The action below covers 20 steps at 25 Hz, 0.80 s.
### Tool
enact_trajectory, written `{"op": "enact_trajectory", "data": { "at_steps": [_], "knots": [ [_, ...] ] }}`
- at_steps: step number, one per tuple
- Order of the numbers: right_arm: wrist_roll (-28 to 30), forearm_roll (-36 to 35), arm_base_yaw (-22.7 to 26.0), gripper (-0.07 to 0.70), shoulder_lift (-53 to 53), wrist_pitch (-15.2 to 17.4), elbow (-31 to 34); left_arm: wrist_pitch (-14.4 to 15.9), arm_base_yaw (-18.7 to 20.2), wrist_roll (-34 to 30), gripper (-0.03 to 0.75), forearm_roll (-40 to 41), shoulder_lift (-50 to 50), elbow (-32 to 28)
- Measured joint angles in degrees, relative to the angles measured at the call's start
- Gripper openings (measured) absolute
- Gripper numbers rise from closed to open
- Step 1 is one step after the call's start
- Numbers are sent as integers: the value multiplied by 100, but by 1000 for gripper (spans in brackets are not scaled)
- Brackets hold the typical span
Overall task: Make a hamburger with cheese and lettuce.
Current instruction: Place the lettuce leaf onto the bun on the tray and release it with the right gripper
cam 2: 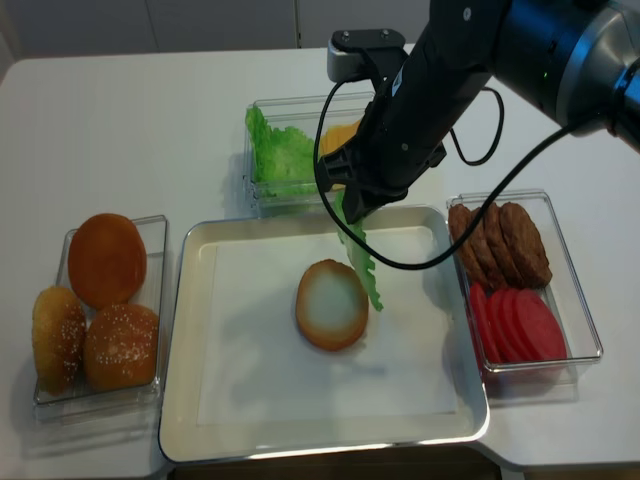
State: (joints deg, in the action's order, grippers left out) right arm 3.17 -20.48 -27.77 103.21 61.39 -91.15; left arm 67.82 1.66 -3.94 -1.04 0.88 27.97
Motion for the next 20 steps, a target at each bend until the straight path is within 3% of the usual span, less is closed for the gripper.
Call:
{"op": "enact_trajectory", "data": {
  "at_steps": [20],
  "knots": [
    [-77,473,0,42,0,4,0,0,0,0,288,0,0,0]
  ]
}}
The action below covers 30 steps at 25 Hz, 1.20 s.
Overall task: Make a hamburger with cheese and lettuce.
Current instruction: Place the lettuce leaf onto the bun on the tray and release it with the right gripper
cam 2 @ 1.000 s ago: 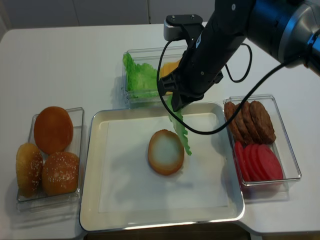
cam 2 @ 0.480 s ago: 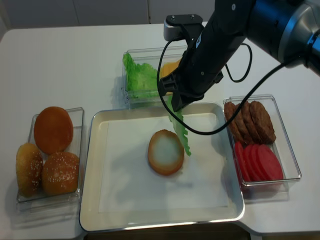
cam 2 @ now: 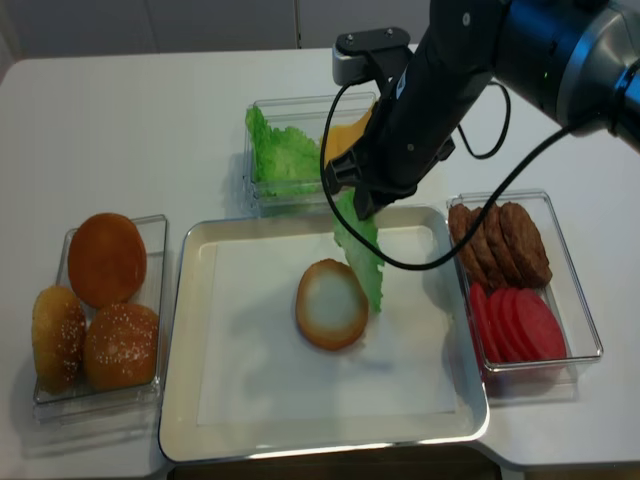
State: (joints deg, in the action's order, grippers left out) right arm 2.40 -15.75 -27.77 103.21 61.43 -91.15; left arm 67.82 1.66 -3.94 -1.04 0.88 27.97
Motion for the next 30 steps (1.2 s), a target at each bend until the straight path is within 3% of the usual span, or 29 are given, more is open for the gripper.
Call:
{"op": "enact_trajectory", "data": {
  "at_steps": [8,19,30],
  "knots": [
    [-65,148,26,42,0,24,-10,0,0,0,288,0,0,0],
    [-98,147,198,42,11,446,-560,0,0,0,288,0,0,0],
    [-110,123,198,42,11,375,-560,0,0,0,288,0,0,0]
  ]
}}
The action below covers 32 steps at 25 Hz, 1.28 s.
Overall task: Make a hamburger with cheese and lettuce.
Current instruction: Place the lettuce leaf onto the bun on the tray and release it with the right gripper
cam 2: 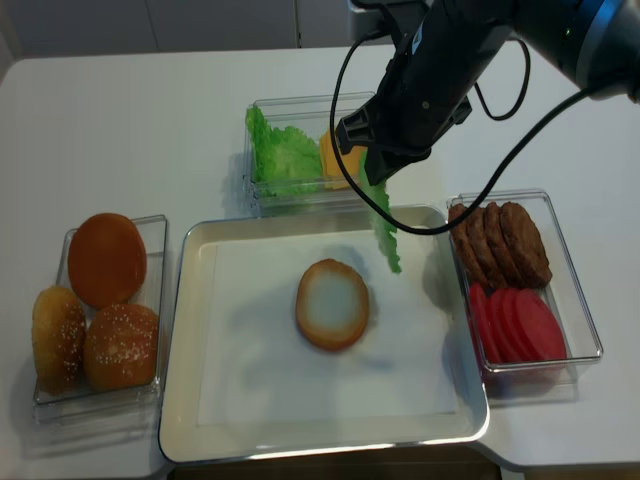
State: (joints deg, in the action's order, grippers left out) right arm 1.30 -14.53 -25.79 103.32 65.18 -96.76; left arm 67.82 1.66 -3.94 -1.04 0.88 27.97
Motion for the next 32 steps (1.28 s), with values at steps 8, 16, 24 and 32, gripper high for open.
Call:
{"op": "enact_trajectory", "data": {
  "at_steps": [8,16,24,32],
  "knots": [
    [-20,-22,0,42,137,-57,-23,0,0,0,288,0,0,0],
    [-20,-99,0,41,302,-79,-23,0,0,0,288,0,0,0],
    [-24,-134,0,41,373,-2,-23,0,0,0,288,0,0,0],
    [-24,-61,0,41,421,153,-23,0,0,0,288,0,0,0]
  ]
}}
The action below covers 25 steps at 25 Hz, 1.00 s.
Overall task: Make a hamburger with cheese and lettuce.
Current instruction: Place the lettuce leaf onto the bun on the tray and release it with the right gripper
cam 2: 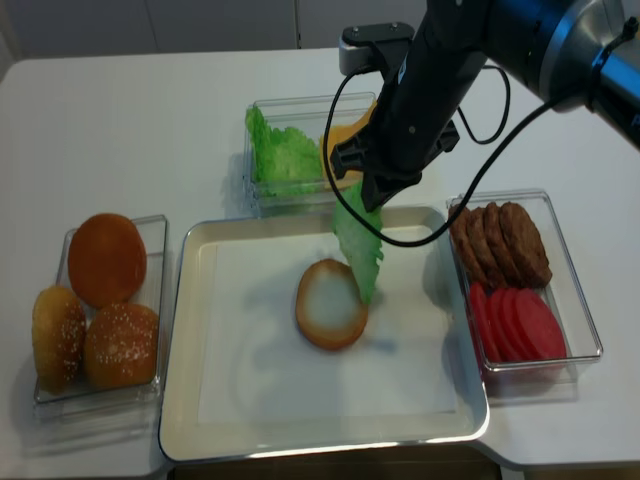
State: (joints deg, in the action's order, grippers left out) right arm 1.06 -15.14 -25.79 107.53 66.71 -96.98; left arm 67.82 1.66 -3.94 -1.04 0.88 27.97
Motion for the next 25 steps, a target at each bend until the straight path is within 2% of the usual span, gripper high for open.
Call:
{"op": "enact_trajectory", "data": {
  "at_steps": [15,25],
  "knots": [
    [-106,184,0,41,-259,106,0,0,0,0,288,0,0,0],
    [-106,149,0,41,-259,-7,0,0,0,0,288,0,0,0]
  ]
}}
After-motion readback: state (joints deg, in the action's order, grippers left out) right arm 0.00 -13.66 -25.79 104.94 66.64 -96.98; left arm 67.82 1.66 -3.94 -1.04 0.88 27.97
